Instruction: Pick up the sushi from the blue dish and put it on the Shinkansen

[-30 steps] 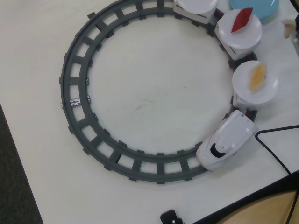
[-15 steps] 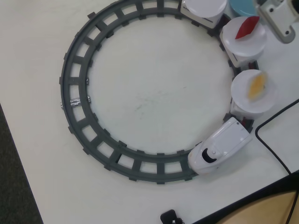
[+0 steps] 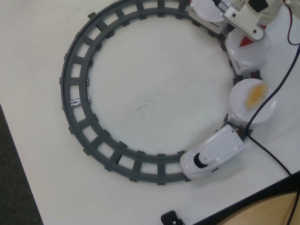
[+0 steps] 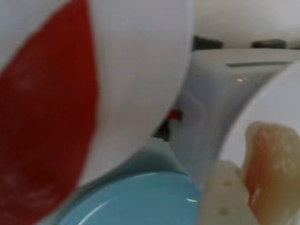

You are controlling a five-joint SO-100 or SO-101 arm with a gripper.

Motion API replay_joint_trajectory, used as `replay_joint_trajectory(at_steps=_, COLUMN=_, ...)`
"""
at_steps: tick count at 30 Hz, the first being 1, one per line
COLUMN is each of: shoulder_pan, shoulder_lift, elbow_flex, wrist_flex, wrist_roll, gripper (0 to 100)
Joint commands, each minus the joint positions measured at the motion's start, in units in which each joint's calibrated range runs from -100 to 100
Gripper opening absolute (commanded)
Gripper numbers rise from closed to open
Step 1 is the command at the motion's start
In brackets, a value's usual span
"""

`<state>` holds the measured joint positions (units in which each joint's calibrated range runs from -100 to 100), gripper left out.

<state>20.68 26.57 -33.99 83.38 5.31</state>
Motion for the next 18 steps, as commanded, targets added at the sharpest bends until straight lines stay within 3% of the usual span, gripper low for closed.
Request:
replay_joint_trajectory(at_steps=1, shoulder_pan=-0.43, shoulder_lift=1.03, elbow_flex=-8.38, wrist_flex=-0.32, wrist_roll=-0.01, gripper=2)
replay_joint_trajectory(at_steps=7, shoulder_pan=-0.43, shoulder_lift=7.38, elbow_flex=-15.74, wrist_flex=-0.07, wrist_roll=0.25, gripper=2)
replay_joint_trajectory(at_steps=18, shoulder_pan=-2.28, shoulder_lift=11.80, elbow_flex=-15.56, wrist_flex=0.11, wrist_roll=-0.22, gripper=2)
